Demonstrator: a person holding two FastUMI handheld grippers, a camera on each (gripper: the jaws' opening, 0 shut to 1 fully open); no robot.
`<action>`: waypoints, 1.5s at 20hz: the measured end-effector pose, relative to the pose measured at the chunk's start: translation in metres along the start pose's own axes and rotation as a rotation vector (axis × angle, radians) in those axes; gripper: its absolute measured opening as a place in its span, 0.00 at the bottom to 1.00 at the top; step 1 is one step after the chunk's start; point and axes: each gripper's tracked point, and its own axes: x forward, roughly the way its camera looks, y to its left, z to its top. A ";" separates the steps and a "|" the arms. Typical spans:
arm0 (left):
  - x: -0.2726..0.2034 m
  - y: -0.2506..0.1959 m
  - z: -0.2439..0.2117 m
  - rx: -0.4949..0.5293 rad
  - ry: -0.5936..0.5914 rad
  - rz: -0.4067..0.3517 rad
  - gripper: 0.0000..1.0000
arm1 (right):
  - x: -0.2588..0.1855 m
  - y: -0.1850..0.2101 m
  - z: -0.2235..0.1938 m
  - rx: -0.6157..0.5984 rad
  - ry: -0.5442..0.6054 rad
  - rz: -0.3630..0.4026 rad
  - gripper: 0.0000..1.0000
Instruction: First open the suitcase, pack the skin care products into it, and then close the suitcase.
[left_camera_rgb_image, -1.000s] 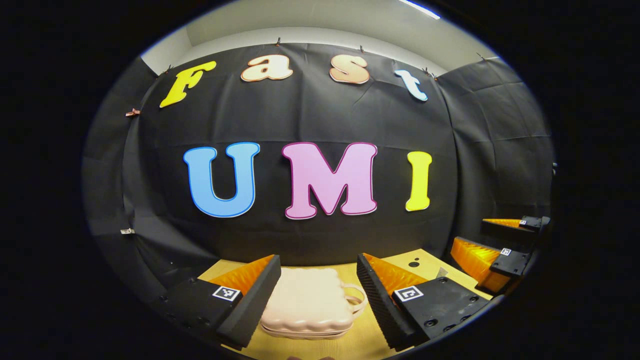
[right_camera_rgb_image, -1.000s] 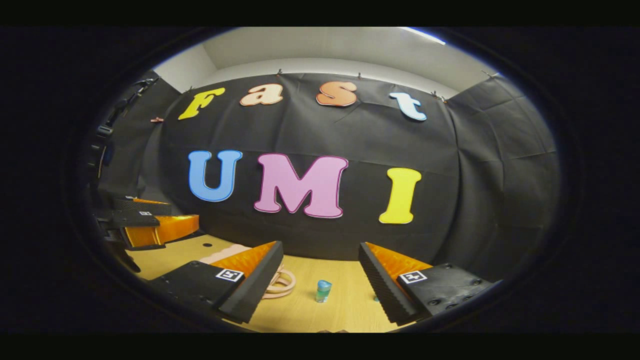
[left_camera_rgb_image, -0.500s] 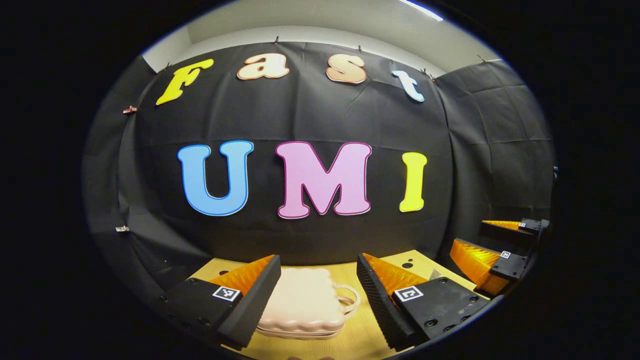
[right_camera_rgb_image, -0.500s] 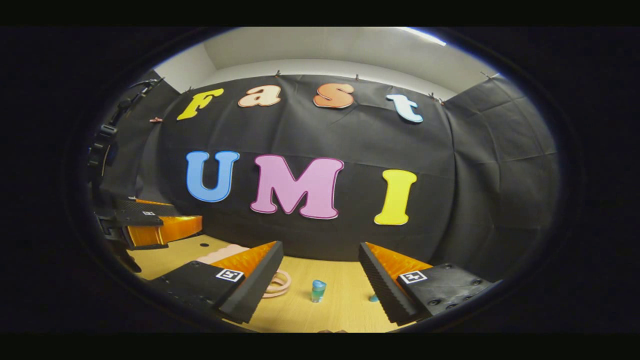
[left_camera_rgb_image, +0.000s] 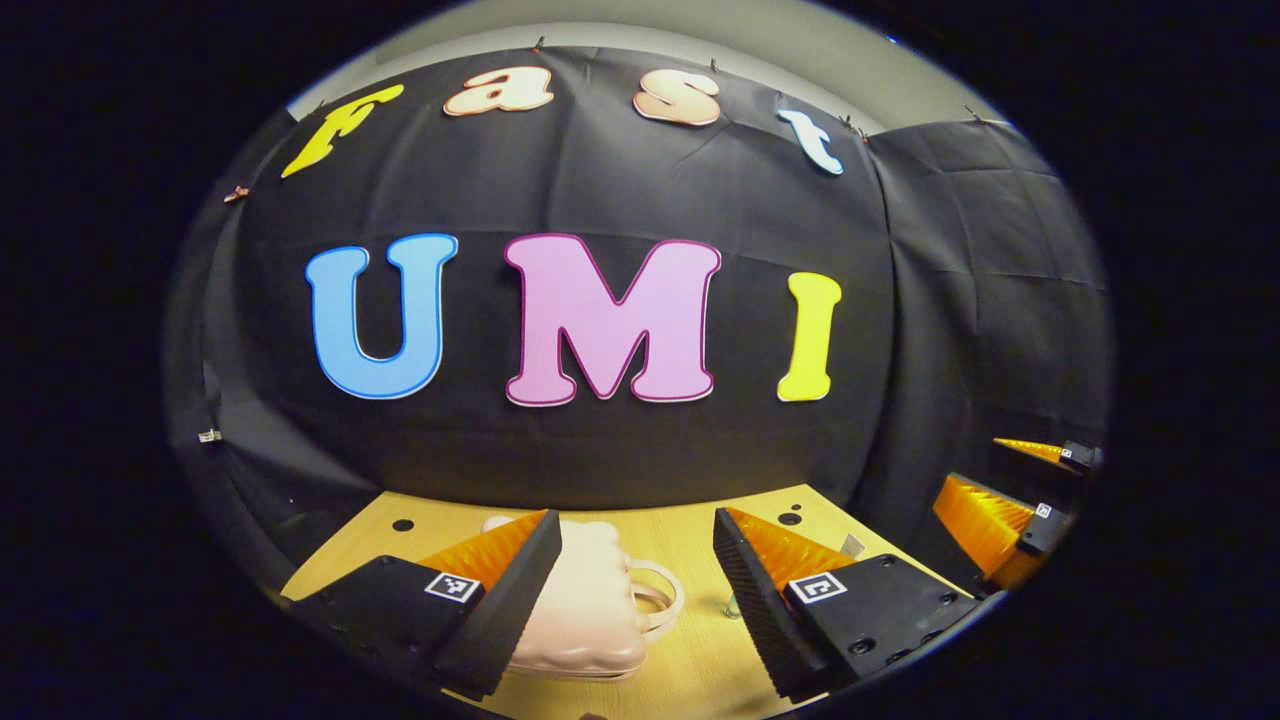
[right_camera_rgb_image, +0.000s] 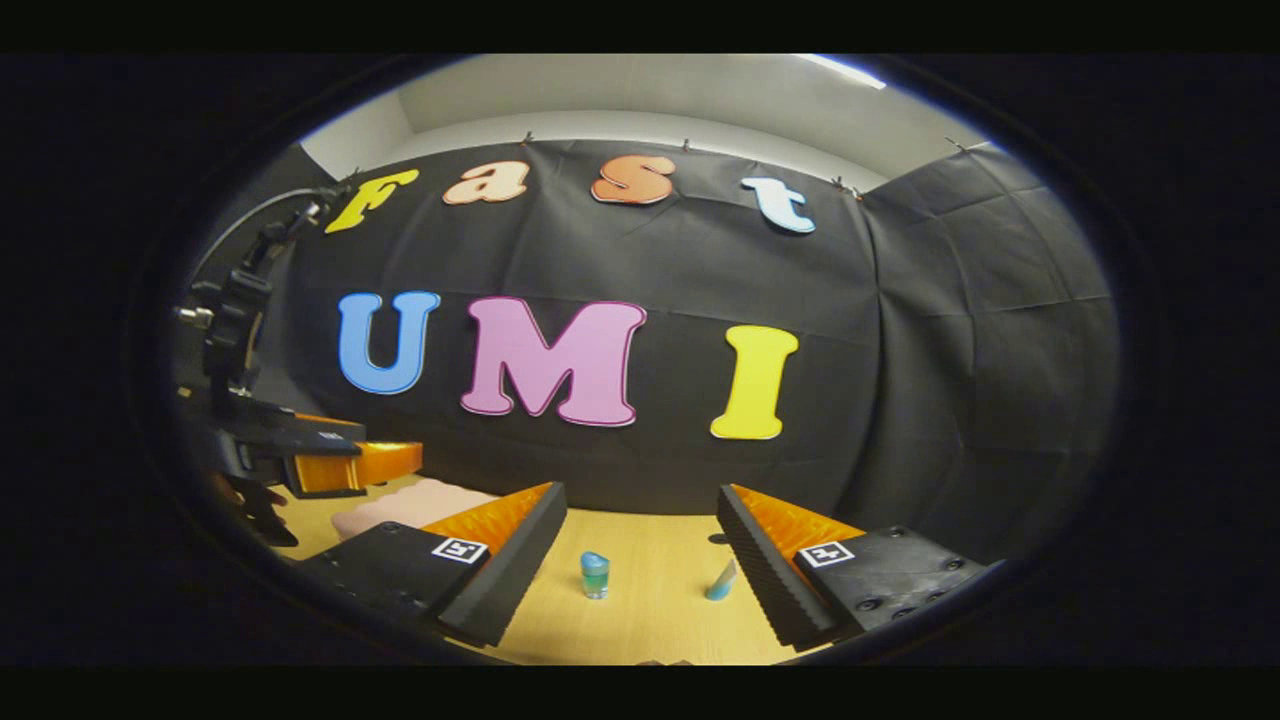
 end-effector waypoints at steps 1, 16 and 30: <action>0.013 -0.004 -0.010 -0.003 0.024 -0.002 0.96 | 0.001 -0.004 -0.003 -0.024 -0.001 -0.001 0.99; 0.178 -0.054 -0.170 -0.052 0.441 0.012 0.90 | 0.046 -0.073 -0.065 -0.145 0.087 0.003 0.96; 0.209 -0.035 -0.256 -0.090 0.692 0.158 0.23 | 0.083 -0.120 -0.095 -0.076 0.189 -0.071 0.97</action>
